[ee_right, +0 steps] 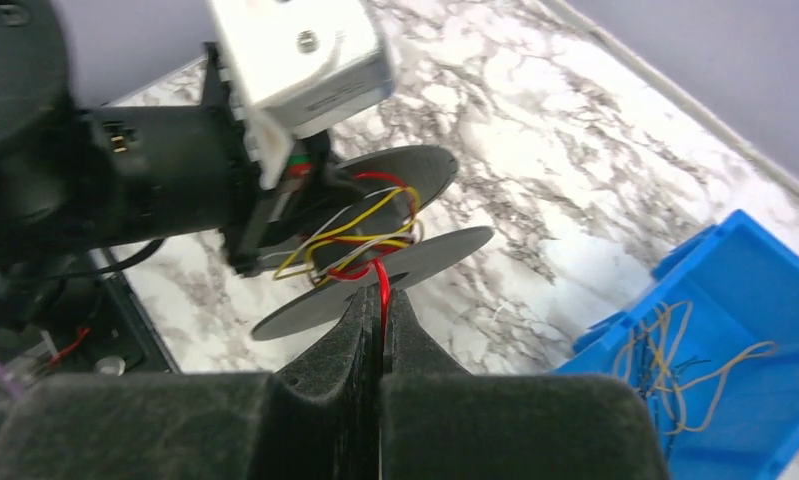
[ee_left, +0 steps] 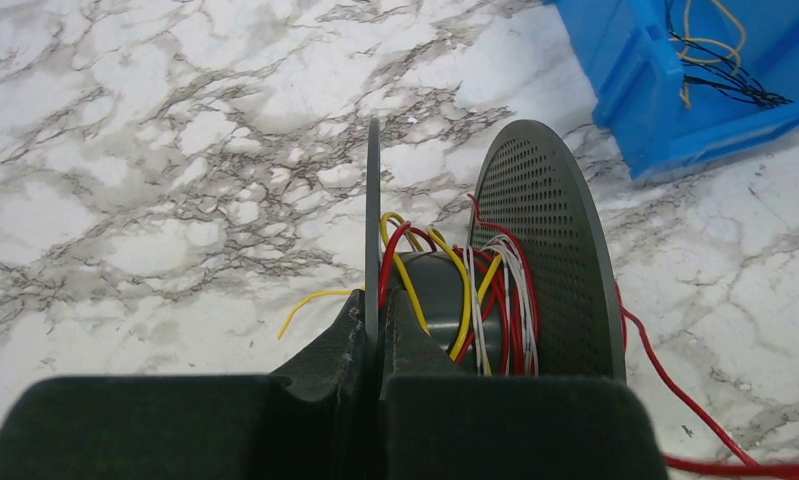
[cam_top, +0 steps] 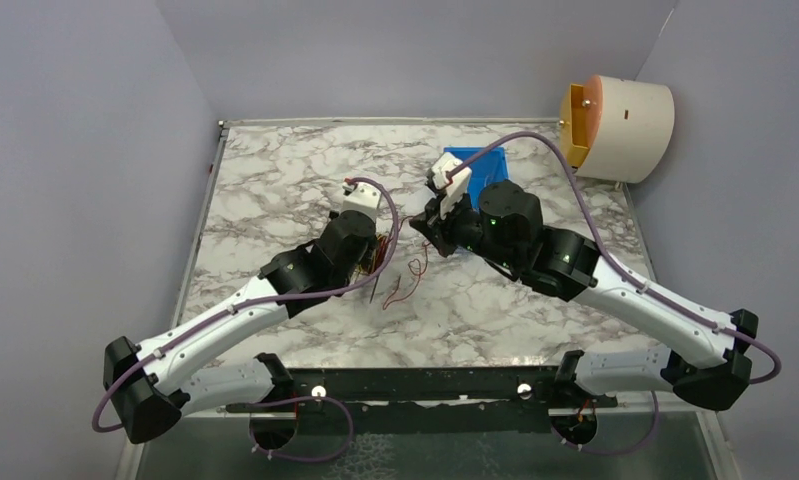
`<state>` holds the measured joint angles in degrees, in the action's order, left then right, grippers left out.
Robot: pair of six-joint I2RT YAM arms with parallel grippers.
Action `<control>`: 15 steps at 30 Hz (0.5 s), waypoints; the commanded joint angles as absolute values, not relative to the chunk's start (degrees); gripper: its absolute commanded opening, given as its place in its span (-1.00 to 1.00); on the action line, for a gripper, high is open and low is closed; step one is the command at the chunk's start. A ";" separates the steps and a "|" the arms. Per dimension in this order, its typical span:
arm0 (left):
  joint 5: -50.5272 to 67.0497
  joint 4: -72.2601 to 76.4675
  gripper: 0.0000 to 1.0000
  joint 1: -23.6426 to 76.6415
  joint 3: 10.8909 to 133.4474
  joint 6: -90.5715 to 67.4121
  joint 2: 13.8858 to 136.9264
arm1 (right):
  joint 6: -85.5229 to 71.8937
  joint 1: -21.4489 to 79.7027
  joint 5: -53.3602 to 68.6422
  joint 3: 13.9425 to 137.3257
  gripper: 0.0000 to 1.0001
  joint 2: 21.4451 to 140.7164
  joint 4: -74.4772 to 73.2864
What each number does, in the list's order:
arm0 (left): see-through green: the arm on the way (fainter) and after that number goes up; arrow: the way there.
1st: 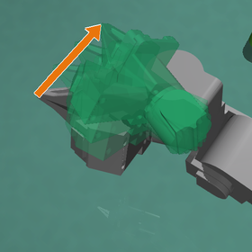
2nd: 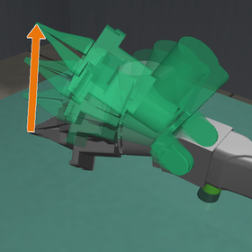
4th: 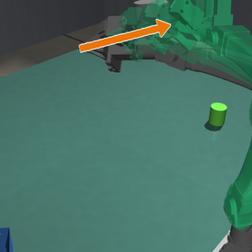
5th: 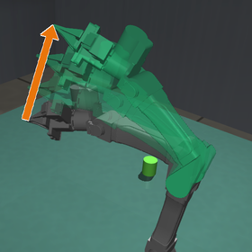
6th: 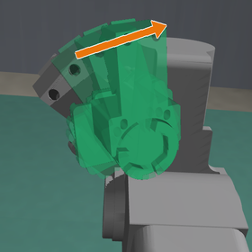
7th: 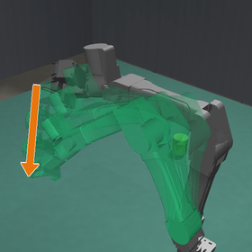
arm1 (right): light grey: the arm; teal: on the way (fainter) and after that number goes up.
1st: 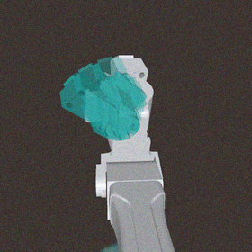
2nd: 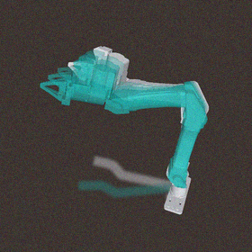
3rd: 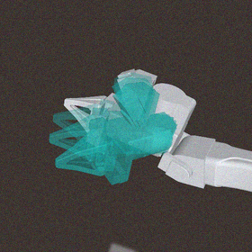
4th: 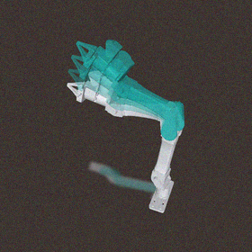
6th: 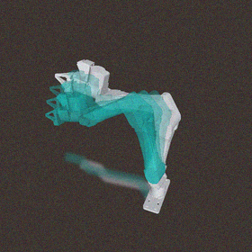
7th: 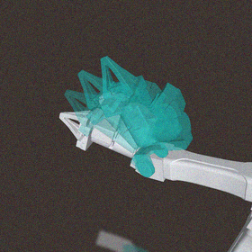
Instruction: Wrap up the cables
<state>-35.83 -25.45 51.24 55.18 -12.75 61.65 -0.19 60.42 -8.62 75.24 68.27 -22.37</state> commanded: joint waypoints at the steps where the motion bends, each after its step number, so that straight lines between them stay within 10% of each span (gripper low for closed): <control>1: -29.03 -23.68 -1.00 51.71 54.52 -10.00 57.83 | 2.78 57.47 -13.57 77.81 -0.99 69.63 -19.58; 15: -15.01 -28.34 -1.00 52.44 56.20 -6.70 48.93 | -6.01 40.03 0.89 72.38 -0.99 76.87 -14.14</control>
